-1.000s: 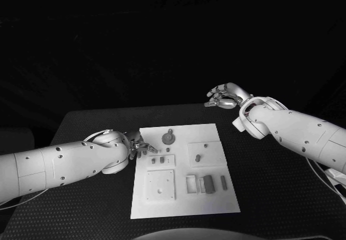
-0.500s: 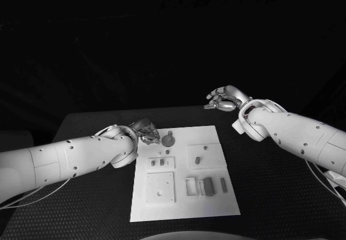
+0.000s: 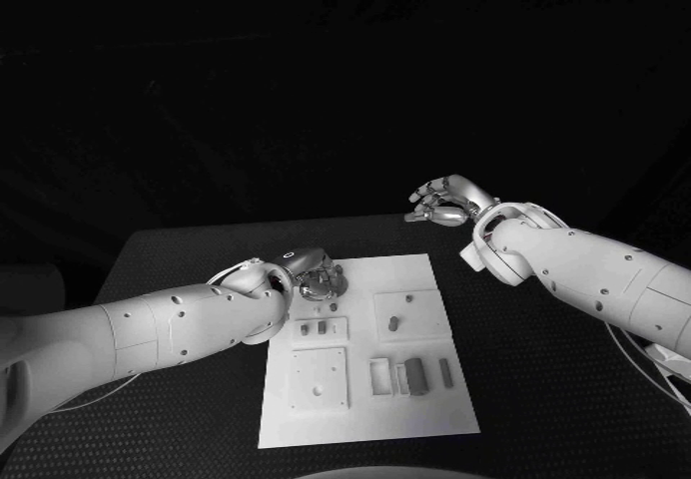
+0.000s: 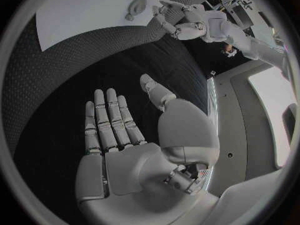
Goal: Assemble the parts on the task board
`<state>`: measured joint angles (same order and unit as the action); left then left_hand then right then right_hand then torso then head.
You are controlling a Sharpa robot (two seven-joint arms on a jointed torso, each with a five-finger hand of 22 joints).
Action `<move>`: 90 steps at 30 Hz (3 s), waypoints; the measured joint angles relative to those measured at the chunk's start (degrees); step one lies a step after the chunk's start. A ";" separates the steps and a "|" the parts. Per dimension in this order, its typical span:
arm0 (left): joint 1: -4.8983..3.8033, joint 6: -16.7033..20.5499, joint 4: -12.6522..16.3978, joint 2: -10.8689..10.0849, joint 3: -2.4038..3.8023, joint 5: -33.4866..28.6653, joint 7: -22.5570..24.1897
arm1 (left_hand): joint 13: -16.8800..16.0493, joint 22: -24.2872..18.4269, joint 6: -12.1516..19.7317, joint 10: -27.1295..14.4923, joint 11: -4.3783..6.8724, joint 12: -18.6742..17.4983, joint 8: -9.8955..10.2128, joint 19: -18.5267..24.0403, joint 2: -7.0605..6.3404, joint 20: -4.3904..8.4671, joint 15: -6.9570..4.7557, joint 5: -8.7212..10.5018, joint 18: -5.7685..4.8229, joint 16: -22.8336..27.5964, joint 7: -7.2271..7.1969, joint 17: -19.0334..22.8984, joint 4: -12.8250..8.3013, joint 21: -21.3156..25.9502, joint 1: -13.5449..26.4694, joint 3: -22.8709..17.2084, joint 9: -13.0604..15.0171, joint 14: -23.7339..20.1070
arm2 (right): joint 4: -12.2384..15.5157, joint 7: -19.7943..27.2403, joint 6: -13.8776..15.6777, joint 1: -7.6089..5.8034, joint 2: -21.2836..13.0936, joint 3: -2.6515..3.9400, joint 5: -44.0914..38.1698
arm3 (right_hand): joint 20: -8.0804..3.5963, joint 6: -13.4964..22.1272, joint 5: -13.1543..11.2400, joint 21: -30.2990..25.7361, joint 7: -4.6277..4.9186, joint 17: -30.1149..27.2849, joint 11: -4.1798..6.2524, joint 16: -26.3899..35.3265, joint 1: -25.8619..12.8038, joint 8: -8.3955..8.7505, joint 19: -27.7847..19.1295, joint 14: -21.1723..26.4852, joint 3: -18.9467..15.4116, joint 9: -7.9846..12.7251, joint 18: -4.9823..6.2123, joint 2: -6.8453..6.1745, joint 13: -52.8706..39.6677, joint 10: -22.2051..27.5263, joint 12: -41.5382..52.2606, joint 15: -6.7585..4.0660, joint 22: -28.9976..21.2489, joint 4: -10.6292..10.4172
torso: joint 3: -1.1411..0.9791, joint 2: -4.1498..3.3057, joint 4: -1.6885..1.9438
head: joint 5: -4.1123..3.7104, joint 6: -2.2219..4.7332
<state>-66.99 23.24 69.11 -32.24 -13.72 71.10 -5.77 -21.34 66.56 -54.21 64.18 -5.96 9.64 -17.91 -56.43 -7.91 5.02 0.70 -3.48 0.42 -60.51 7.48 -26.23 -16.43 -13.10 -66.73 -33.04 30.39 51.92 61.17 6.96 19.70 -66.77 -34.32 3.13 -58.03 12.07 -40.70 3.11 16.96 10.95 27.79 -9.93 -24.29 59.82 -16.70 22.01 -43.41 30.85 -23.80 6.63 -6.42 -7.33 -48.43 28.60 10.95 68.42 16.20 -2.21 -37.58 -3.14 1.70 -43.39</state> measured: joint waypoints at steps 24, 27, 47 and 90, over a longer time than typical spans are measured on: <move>1.91 -4.90 -2.61 1.71 0.01 8.18 1.37 | 1.56 0.54 -0.34 1.45 -0.19 -1.98 0.23 -0.94 -1.07 0.11 -0.21 0.22 0.01 0.00 0.08 -0.98 0.39 0.23 0.62 1.17 -0.56 0.61 | -0.33 0.04 -0.01 0.02 0.36 0.00 0.04 | 0.00 0.00 0.00 -0.22 0.00 0.10 0.00 0.00 0.00 0.01 0.00 0.00 0.00 0.00 0.00 0.00 0.09 0.00 0.00 0.00 0.12 0.00 | -0.04 0.04 0.09 | -0.40 -0.25; 2.03 -5.13 -3.01 1.94 0.02 8.41 1.37 | 1.98 0.59 -0.34 1.12 -0.52 -2.82 0.62 -1.02 -0.95 0.20 -0.21 0.22 0.01 0.00 0.08 -1.09 0.39 0.46 0.50 1.17 -0.75 0.61 | -0.31 0.05 -0.01 0.02 0.40 0.00 0.04 | 0.00 0.00 0.00 -0.22 0.00 0.10 0.00 0.00 0.00 0.01 0.00 0.00 0.00 0.05 0.01 0.00 0.09 0.00 0.00 0.00 0.12 0.00 | -0.04 0.05 0.08 | -0.37 -0.26; 2.55 -5.73 -4.70 3.04 0.23 8.90 1.67 | 3.00 1.35 0.13 1.46 -0.38 -3.86 1.00 -2.37 1.35 0.31 -0.36 0.22 0.00 -0.27 0.44 -1.82 0.73 0.46 -0.50 0.24 -1.14 2.00 | -0.04 0.07 -0.04 0.02 0.36 0.00 0.05 | 0.00 0.00 0.00 -0.22 0.00 0.20 0.00 0.00 -0.24 0.01 0.00 0.00 0.00 0.04 0.00 0.24 0.14 0.00 0.00 0.00 0.17 0.00 | -0.04 0.04 0.10 | -0.63 -0.37; 3.06 -2.46 -2.25 0.60 1.84 7.33 3.04 | 3.01 4.72 -6.99 10.57 3.00 -3.70 -1.88 -10.13 2.90 3.57 -3.86 0.67 0.01 -2.45 -2.08 -3.94 -0.02 -2.00 -4.51 -3.37 0.09 10.22 | 0.11 0.15 -0.05 0.03 0.09 0.01 0.08 | 0.00 0.00 0.00 -0.43 0.00 0.34 0.00 0.23 -0.23 0.01 0.00 0.00 0.00 0.08 0.00 0.23 0.22 0.00 0.00 0.00 0.36 0.00 | -0.06 0.08 0.10 | -0.73 -0.07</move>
<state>-63.93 20.78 66.86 -31.64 -11.89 78.43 -2.73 -18.33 71.27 -61.20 74.75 -2.96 5.93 -19.80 -66.56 -5.02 8.59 -3.16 -2.82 0.43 -62.96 5.40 -30.18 -16.45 -15.10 -71.24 -36.40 30.48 62.13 61.28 7.10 19.64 -66.74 -34.23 3.13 -57.95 12.07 -40.70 3.11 16.53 10.95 28.13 -9.93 -24.06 59.59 -16.68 22.01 -43.41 30.85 -23.72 6.63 -6.18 -7.11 -48.43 28.60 10.95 68.78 16.20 -2.27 -37.50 -3.03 0.97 -43.46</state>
